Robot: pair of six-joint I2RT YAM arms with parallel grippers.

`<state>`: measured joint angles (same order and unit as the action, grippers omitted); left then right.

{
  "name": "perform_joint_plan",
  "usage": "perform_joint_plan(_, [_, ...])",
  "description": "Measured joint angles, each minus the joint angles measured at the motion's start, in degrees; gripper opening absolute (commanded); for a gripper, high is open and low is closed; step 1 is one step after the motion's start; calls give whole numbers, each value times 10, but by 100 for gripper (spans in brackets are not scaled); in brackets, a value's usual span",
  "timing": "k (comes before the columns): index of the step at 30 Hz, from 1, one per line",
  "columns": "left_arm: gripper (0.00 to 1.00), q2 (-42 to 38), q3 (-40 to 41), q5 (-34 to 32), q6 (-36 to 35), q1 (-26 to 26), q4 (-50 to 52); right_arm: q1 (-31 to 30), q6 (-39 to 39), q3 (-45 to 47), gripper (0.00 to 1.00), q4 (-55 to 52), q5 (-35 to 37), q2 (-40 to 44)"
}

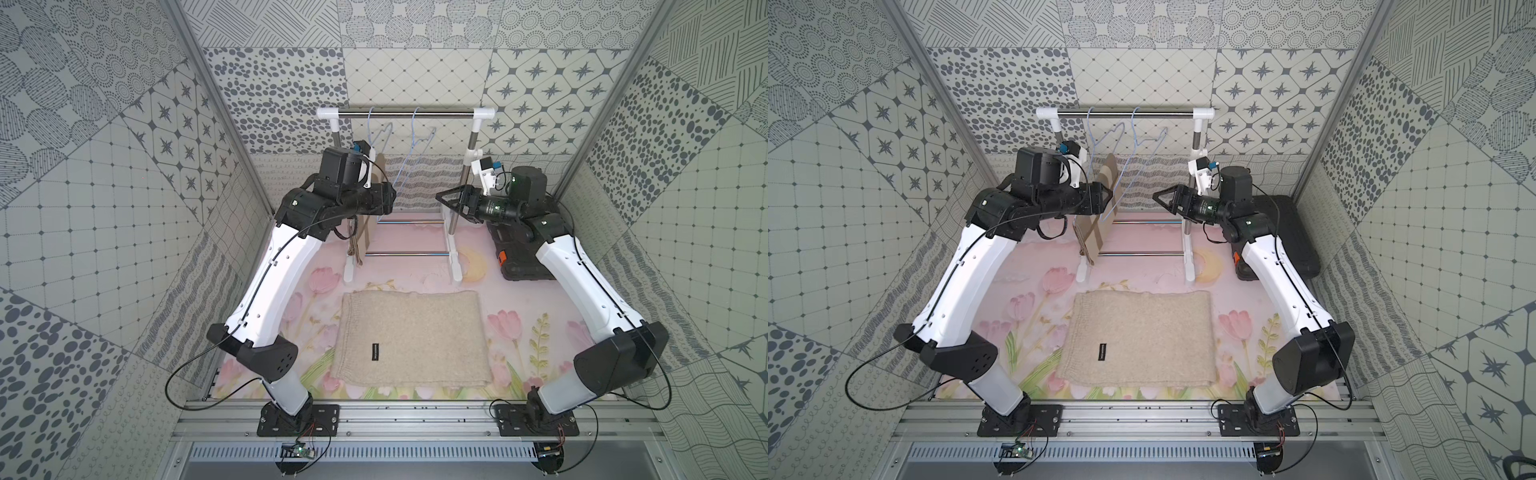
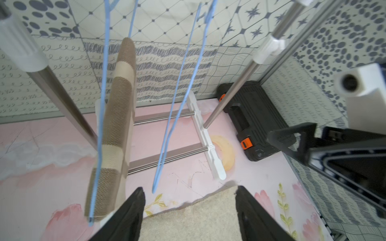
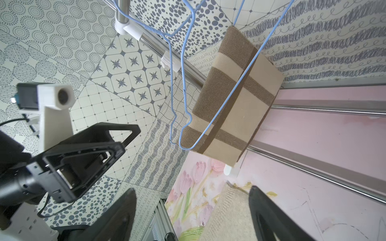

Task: Hang the scarf on the hanger
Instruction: Place the hanger at the clothesline, then pick up the hanger from the clothesline.

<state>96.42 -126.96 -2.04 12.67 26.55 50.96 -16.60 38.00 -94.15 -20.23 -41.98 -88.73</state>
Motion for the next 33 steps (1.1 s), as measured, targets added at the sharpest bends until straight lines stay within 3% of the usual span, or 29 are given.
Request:
perform_joint_plan(5, [71, -44, 82, 17, -39, 33, -92, 6, 0, 19, 86, 3, -2, 26])
perform_joint_plan(13, [76, -28, 190, 21, -125, 46, -266, 13, -1, 30, 86, 3, -4, 49])
perform_joint_plan(20, [76, 9, 210, 15, -194, 46, -392, 36, -1, 31, 86, 4, -6, 64])
perform_joint_plan(33, [76, -8, 274, 6, -250, 28, -578, 52, -6, 31, 86, 4, -10, 58])
